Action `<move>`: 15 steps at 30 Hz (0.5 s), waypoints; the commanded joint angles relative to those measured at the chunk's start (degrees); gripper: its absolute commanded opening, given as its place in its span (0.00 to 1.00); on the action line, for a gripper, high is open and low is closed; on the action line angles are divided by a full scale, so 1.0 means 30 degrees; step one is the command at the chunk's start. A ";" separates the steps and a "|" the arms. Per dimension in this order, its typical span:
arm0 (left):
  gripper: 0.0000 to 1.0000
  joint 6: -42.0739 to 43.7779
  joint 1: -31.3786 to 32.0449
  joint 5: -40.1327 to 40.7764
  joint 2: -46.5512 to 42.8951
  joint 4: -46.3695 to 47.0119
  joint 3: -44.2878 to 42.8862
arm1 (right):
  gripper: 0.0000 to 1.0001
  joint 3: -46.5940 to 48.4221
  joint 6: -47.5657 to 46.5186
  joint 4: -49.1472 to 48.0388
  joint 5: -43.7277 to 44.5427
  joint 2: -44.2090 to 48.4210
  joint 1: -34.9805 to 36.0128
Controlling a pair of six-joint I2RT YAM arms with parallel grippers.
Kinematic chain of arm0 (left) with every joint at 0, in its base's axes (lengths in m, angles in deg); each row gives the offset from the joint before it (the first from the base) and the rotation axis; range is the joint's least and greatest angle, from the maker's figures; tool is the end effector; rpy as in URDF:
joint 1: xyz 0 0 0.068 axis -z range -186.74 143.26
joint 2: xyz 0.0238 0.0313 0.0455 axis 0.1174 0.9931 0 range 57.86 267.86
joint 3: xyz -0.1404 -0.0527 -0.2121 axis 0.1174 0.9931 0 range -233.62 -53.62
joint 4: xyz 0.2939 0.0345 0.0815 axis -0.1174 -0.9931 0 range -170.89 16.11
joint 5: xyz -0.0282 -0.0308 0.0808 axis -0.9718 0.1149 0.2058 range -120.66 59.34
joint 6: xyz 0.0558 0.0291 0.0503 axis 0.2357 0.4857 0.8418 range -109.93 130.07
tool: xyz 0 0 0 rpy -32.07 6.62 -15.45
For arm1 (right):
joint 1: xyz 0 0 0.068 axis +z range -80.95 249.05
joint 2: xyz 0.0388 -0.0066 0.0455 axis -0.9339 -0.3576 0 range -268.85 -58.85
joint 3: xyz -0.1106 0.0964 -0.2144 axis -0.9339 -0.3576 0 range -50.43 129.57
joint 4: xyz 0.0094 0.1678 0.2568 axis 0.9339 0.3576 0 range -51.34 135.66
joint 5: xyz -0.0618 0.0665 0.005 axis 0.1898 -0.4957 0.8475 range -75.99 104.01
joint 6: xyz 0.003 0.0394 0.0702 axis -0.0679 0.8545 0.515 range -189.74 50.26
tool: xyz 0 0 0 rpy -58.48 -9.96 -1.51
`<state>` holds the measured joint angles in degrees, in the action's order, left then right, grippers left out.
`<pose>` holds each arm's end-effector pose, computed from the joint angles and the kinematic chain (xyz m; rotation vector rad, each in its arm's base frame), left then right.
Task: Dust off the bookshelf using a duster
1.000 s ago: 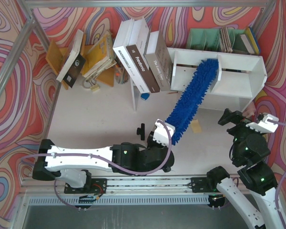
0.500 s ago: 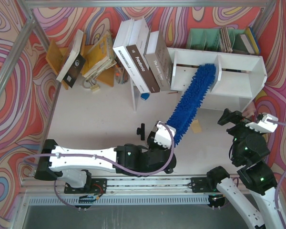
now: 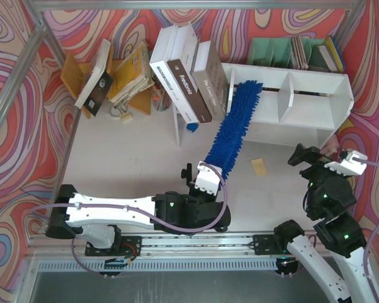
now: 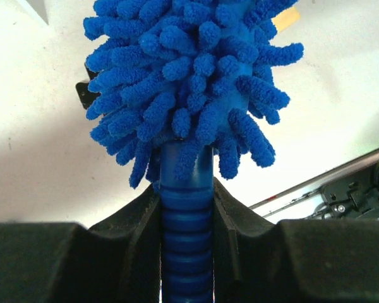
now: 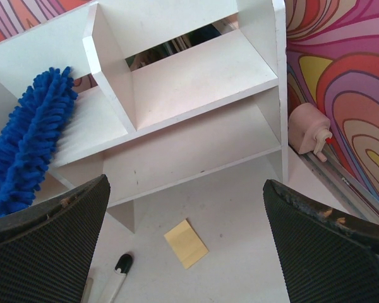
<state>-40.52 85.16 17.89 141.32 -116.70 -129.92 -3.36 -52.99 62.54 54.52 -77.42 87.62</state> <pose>0.0399 -0.3685 0.2933 0.4184 2.0892 -0.4202 0.1453 0.0010 0.3959 0.5382 1.4103 -0.0318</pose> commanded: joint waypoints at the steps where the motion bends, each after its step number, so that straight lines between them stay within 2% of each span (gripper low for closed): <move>1: 0.00 -0.1510 0.0052 0.2764 -0.0840 -0.1051 -0.0526 | 0.94 -0.0227 -0.0152 -0.0676 0.0222 0.0123 -0.0010; 15: 0.00 0.1250 0.0613 0.4200 -0.0926 0.0644 -0.2280 | 0.94 -0.0425 -0.0377 -0.1020 0.0177 0.0088 -0.0008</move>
<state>-39.53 86.69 24.21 140.68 -117.81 -134.94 -4.10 -53.42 61.65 54.50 -77.42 87.62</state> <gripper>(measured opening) 0.343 0.942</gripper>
